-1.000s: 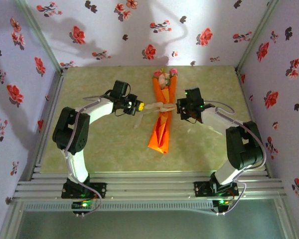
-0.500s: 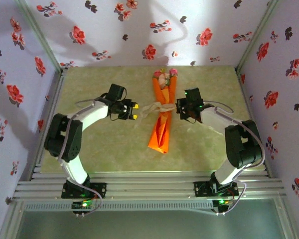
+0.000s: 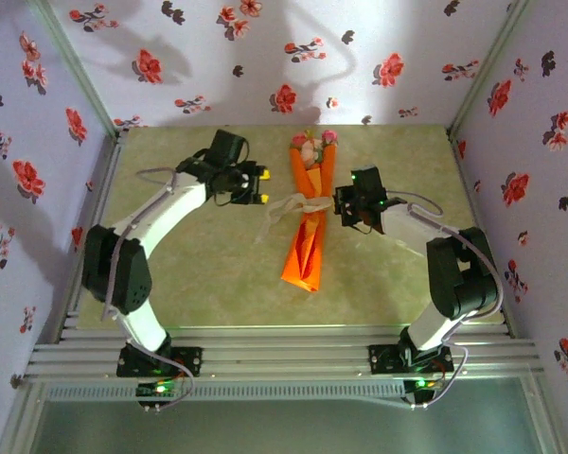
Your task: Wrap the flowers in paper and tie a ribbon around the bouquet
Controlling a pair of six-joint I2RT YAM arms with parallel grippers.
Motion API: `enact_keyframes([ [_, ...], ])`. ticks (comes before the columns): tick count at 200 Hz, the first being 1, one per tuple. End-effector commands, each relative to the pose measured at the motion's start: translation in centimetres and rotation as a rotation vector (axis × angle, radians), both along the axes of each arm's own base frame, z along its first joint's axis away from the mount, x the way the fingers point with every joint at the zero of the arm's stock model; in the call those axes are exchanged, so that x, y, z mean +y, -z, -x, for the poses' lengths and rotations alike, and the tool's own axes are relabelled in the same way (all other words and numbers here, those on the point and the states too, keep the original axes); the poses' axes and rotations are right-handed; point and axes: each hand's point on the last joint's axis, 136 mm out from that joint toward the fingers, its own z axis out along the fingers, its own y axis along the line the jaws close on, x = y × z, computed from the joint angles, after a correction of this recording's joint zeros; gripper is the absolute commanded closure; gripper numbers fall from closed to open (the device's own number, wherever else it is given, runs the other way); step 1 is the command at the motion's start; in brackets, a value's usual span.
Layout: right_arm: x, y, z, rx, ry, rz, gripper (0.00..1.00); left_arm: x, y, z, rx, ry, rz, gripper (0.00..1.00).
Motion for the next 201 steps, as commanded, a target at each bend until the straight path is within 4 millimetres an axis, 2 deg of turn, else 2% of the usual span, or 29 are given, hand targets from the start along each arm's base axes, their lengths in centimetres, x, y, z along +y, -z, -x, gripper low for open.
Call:
enact_keyframes([
  [1,-0.2,1.2,0.1,0.023,0.016,-0.015,1.0,-3.0,2.3,1.5,0.163,0.027,-0.015,0.52],
  [23,-0.2,1.5,0.1,0.02,0.017,-0.025,1.0,-5.0,3.0,1.9,0.244,0.057,-0.036,0.52],
  [57,-0.4,2.1,0.3,0.028,0.02,-0.029,1.0,-7.0,4.4,1.5,0.312,0.067,-0.051,0.51],
  [98,-0.5,2.6,0.2,0.029,0.023,-0.039,1.0,-7.8,6.4,2.3,0.408,0.082,-0.093,0.5],
  [146,-0.6,2.8,0.4,0.032,0.022,-0.043,1.0,-8.9,8.6,0.7,0.436,0.026,-0.086,0.49],
  [201,-0.6,3.0,0.6,0.033,0.017,-0.047,1.0,-10.0,9.6,-0.4,0.454,0.004,-0.081,0.48],
])
